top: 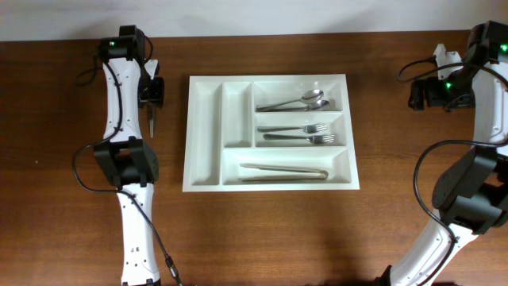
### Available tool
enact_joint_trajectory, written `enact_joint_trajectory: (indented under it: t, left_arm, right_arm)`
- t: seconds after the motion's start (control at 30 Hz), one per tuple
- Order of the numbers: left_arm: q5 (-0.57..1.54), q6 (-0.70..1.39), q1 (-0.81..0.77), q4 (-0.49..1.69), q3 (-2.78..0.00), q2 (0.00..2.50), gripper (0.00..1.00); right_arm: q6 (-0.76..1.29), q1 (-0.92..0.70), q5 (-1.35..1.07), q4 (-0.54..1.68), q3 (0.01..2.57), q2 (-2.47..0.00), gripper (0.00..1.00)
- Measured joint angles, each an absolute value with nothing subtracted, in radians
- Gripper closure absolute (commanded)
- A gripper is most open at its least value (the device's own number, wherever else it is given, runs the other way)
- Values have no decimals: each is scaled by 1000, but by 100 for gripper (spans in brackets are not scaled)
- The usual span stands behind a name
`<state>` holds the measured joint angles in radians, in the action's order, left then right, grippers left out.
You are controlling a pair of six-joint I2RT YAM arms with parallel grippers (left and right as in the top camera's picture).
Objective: Pack container
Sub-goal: 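Lower the left gripper onto the dark spoon left of the tray and close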
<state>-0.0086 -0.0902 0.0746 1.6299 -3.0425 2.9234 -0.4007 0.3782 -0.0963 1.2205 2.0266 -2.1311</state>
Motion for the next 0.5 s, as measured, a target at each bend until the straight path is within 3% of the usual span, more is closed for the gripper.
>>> enact_joint_trajectory:
  t: [0.5]
  left_arm:
    - [31, -82, 75, 1631, -3042, 2923, 48]
  right_arm:
    - [-401, 378, -96, 1221, 2027, -2131, 1]
